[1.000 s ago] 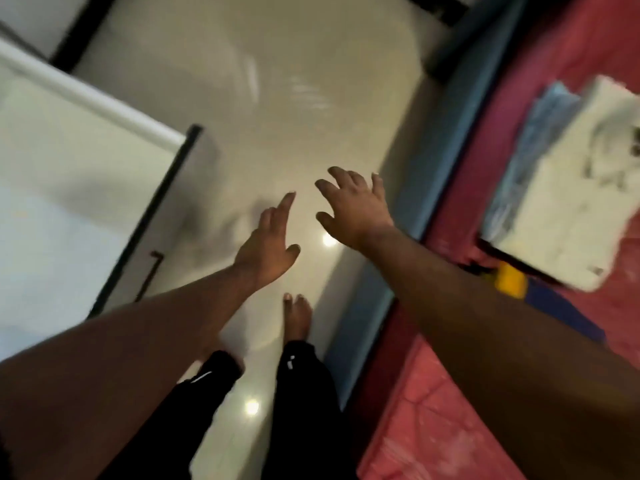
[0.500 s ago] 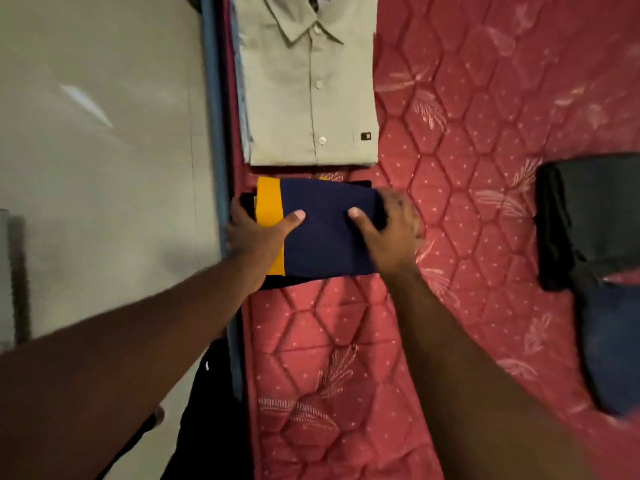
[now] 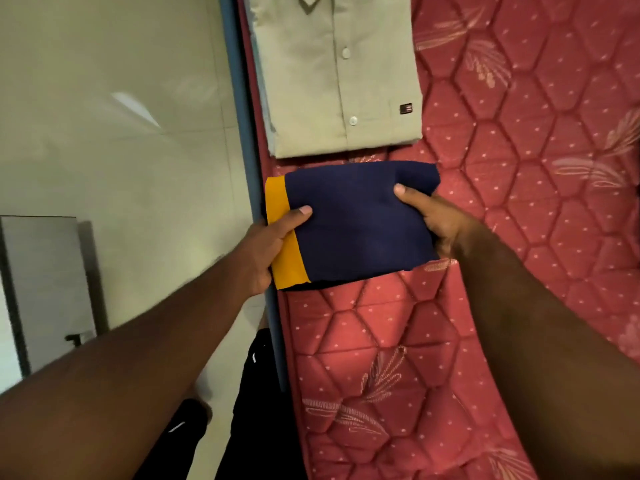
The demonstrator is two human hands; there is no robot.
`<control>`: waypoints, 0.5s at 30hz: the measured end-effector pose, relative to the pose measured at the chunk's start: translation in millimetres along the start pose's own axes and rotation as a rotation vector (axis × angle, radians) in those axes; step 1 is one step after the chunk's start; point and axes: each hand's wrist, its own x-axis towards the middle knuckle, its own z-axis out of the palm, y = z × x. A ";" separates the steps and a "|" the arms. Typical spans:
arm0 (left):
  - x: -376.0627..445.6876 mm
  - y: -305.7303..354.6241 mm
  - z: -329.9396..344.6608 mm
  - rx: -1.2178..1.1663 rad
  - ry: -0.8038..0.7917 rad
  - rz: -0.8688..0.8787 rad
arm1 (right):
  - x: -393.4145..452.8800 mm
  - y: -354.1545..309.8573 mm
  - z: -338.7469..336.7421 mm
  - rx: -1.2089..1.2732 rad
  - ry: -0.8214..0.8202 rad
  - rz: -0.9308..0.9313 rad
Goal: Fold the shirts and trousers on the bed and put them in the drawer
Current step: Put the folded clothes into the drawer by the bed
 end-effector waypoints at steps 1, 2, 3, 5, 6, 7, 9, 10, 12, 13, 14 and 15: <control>-0.2 -4.0 -5.9 -0.010 0.021 0.040 | -3.0 0.0 4.0 0.001 -0.005 -0.002; -2.2 -7.0 -13.0 -0.027 0.033 0.082 | -6.1 0.1 11.3 0.015 -0.013 -0.009; -1.9 -11.2 -18.2 -0.040 0.028 0.125 | -9.8 1.2 17.7 0.034 -0.022 -0.025; -4.4 -18.0 -30.6 -0.091 -0.027 0.194 | -12.2 2.8 33.9 0.036 -0.024 -0.048; -5.2 -19.8 -37.2 -0.128 -0.045 0.221 | -12.9 2.1 42.8 0.022 -0.030 -0.069; -6.5 -19.9 -51.4 -0.164 -0.038 0.240 | -11.0 0.8 57.5 -0.009 -0.038 -0.090; -11.6 -17.6 -86.0 -0.200 0.027 0.264 | -8.6 -5.0 95.3 -0.056 -0.047 -0.138; -14.1 -16.5 -104.5 -0.203 0.068 0.264 | -7.6 -7.6 114.2 -0.070 -0.050 -0.155; -22.5 -13.9 -158.0 -0.223 0.154 0.261 | -3.5 -11.1 171.9 -0.132 -0.083 -0.171; -25.3 -13.3 -184.8 -0.224 0.194 0.271 | -2.5 -11.0 201.5 -0.154 -0.094 -0.168; -30.1 -12.0 -220.2 -0.233 0.241 0.282 | 1.3 -11.1 240.2 -0.183 -0.108 -0.167; -33.9 -10.8 -248.1 -0.239 0.283 0.299 | 2.8 -11.0 272.3 -0.207 -0.121 -0.171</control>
